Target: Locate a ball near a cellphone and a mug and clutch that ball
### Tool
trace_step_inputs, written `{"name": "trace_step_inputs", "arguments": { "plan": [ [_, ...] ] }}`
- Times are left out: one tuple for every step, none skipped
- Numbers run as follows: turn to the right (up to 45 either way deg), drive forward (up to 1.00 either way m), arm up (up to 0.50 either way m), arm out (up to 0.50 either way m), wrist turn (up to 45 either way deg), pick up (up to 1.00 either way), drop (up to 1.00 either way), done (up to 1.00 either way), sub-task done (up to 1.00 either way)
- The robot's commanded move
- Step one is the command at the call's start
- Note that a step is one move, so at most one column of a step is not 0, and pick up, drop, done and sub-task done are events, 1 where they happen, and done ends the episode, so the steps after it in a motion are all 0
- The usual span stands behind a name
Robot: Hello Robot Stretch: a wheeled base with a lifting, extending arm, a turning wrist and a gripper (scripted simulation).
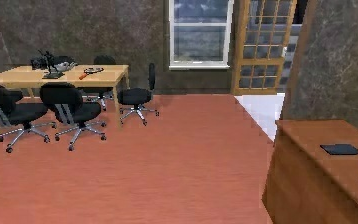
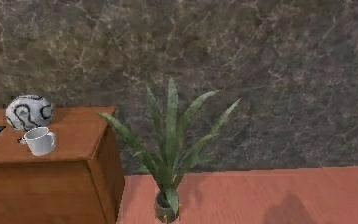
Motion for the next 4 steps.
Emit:
{"name": "trace_step_inputs", "arguments": {
  "plan": [
    [0.0, 0.3, 0.0, 0.0, 0.0, 0.0, 0.0, 0.0, 0.0],
    [-21.0, 0.0, 0.0, 0.0, 0.0, 0.0, 0.0, 0.0, 0.0],
    [45.0, 0.0, 0.0, 0.0, 0.0, 0.0, 0.0, 0.0, 0.0],
    [12.0, 0.0, 0.0, 0.0, 0.0, 0.0, 0.0, 0.0, 0.0]
  ]
}}
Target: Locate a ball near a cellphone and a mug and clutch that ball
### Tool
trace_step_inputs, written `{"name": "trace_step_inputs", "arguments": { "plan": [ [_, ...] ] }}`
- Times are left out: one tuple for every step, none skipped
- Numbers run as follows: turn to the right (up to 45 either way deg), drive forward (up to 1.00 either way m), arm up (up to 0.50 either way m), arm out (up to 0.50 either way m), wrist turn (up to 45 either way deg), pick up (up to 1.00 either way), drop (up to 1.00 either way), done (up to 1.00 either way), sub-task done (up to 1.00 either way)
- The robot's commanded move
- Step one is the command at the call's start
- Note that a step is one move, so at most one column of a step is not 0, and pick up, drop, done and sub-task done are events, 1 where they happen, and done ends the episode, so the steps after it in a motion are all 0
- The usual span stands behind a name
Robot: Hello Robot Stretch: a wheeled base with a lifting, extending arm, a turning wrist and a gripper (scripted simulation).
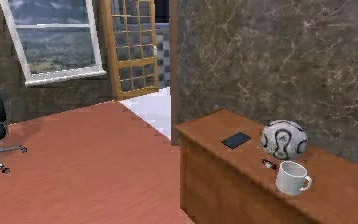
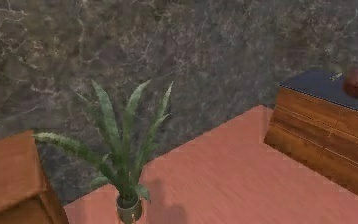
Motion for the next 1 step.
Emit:
{"name": "trace_step_inputs", "arguments": {
  "plan": [
    [0.0, 0.7, 0.0, 0.0, 0.0, 0.0, 0.0, 0.0, 0.0]
  ]
}}
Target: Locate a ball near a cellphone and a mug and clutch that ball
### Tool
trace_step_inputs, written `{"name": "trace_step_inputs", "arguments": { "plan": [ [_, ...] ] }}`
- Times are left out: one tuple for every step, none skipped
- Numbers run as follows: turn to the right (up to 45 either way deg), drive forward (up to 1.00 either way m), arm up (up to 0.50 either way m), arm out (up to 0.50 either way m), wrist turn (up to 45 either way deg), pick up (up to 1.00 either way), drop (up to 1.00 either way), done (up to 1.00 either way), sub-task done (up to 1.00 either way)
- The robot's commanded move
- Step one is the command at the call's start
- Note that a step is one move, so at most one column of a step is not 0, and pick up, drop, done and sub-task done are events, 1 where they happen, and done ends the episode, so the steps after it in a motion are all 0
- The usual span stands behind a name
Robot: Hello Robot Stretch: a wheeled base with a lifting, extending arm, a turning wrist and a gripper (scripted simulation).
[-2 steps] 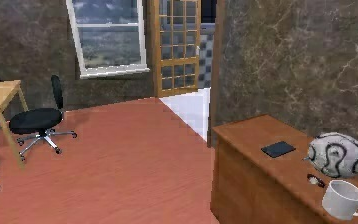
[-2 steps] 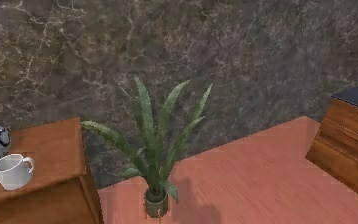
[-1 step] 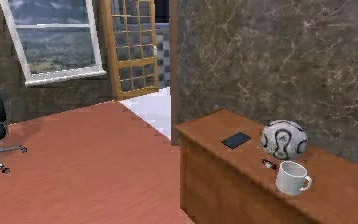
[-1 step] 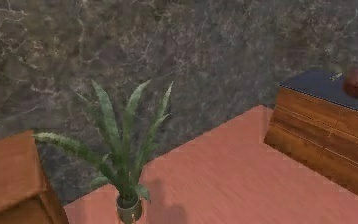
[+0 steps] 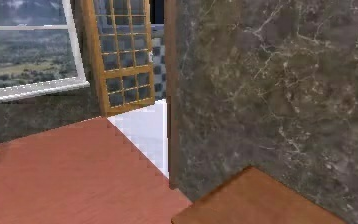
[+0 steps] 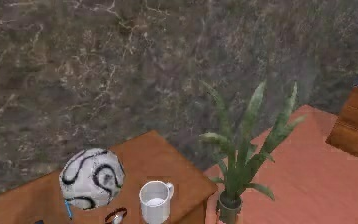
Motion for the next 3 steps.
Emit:
{"name": "trace_step_inputs", "arguments": {
  "plan": [
    [-21.0, 0.0, 0.0, 0.0, 0.0, 0.0, 0.0, 0.0, 0.0],
    [0.0, 0.0, 0.5, 0.0, 0.0, 0.0, 0.0, 0.0, 0.0],
    [0.0, 0.0, 0.38, 0.0, 0.0, 0.0, 0.0, 0.0, 0.0]
  ]
}}
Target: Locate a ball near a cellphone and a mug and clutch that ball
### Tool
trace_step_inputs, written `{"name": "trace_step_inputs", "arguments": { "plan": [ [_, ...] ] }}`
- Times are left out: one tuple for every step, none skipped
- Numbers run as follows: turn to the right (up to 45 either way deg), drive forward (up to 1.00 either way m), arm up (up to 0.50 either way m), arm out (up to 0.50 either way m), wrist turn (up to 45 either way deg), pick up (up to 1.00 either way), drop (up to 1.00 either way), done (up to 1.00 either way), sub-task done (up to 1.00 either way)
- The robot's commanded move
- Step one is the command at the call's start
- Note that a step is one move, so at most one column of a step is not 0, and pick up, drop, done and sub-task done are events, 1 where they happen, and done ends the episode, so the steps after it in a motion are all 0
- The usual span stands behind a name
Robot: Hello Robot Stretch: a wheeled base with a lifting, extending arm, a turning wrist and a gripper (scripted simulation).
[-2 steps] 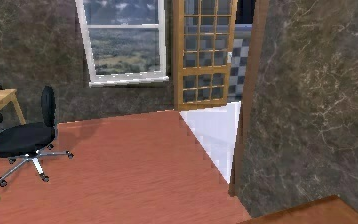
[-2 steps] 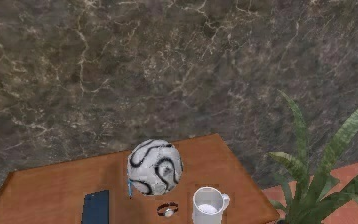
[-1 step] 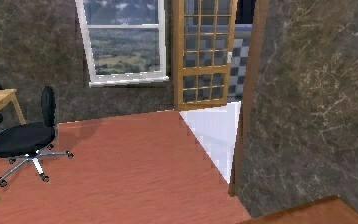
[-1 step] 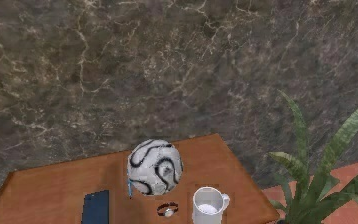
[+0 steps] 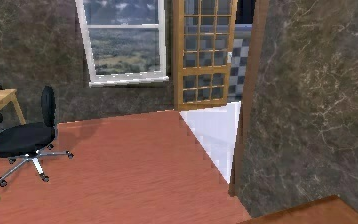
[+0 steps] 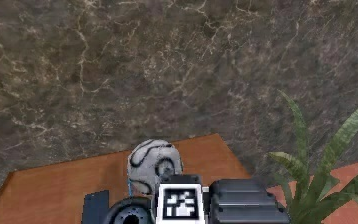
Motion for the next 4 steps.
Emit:
{"name": "trace_step_inputs", "arguments": {
  "plan": [
    [0.0, 0.0, 0.0, 0.16, 0.0, 0.0, 0.0, 0.0, 0.0],
    [0.0, 0.0, 0.0, 0.0, 45.0, 0.0, 0.0, 0.0, 0.0],
    [0.0, 0.0, 0.0, 0.0, 45.0, 0.0, 0.0, 0.0, 0.0],
    [0.0, 0.0, 0.0, 0.0, 45.0, 0.0, 0.0, 0.0, 0.0]
  ]
}}
